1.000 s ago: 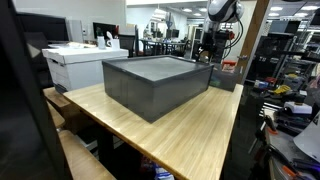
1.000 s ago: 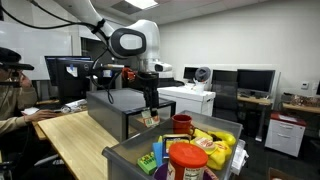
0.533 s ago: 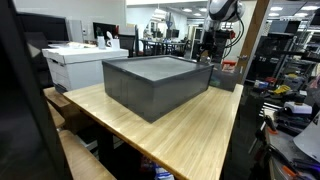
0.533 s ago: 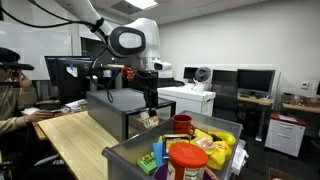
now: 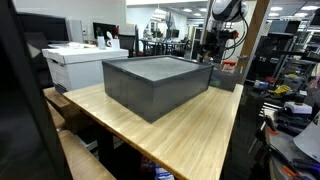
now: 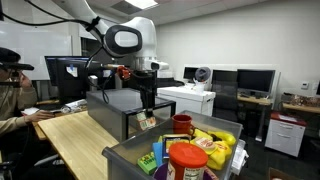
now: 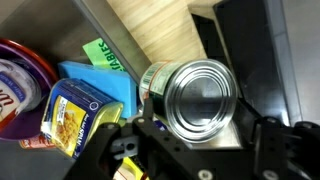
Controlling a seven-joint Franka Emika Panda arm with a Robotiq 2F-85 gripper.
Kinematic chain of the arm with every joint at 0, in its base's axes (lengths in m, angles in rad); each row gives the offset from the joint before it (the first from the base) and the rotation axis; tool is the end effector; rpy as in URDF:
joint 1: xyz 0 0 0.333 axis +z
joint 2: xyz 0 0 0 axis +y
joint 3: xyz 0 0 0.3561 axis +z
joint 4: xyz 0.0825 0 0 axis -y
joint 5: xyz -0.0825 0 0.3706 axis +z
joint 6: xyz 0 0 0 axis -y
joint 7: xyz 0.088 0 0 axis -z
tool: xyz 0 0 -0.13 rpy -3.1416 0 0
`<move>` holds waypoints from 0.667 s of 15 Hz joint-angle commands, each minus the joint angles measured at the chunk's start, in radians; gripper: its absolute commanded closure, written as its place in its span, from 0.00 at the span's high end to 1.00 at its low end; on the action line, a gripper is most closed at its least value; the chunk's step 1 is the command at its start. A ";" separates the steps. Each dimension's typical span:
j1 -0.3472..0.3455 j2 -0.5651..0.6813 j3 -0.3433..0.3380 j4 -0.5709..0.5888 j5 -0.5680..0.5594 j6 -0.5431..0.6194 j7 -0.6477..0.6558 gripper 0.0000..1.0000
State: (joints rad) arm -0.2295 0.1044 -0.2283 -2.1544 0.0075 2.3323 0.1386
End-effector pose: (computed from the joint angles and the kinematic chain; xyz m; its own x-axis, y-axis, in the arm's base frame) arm 0.4988 -0.2434 0.3853 0.8234 -0.5621 0.0779 -0.5643 -0.8256 0.0071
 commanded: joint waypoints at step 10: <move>-0.007 -0.248 0.005 -0.261 -0.225 0.024 0.215 0.54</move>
State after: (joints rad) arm -0.2300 -0.0443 -0.2290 -2.3319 -0.1625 2.3340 0.2912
